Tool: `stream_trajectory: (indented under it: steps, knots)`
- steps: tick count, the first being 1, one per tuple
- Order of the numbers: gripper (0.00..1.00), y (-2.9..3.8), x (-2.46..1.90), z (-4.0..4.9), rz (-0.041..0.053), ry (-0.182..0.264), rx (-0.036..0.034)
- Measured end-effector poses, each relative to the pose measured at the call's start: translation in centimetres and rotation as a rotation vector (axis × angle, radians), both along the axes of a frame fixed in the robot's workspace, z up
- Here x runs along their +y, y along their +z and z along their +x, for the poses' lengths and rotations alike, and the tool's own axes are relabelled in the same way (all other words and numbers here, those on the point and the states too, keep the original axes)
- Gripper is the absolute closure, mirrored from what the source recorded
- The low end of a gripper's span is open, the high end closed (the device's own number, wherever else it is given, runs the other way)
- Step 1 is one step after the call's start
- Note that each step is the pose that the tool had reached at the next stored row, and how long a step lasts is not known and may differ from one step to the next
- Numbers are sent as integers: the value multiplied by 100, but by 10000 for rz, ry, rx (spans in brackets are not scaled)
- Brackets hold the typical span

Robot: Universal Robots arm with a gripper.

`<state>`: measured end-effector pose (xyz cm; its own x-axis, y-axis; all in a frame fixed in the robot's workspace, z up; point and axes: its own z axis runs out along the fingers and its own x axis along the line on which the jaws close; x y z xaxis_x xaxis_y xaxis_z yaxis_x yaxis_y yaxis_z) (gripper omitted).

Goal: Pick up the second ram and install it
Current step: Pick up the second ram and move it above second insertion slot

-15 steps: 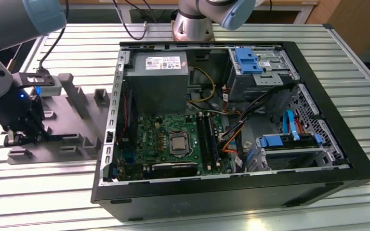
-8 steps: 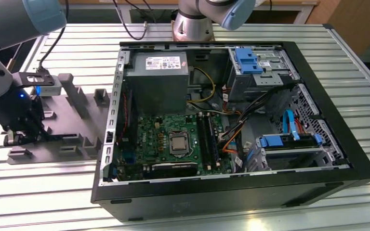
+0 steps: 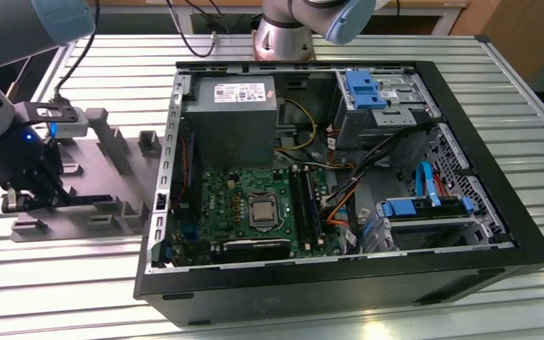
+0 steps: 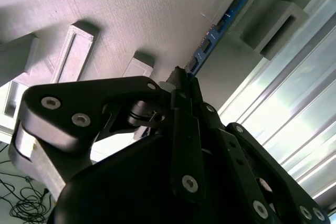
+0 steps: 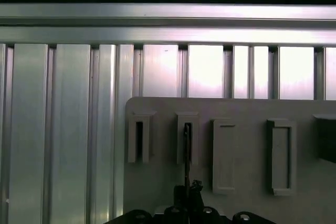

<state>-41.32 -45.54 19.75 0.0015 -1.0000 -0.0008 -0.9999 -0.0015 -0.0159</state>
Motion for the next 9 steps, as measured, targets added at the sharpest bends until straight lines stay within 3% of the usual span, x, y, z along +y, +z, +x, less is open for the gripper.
stream_trajectory:
  steps: [9]
  knots:
    - [86,101,0,0,-11,0,-1]
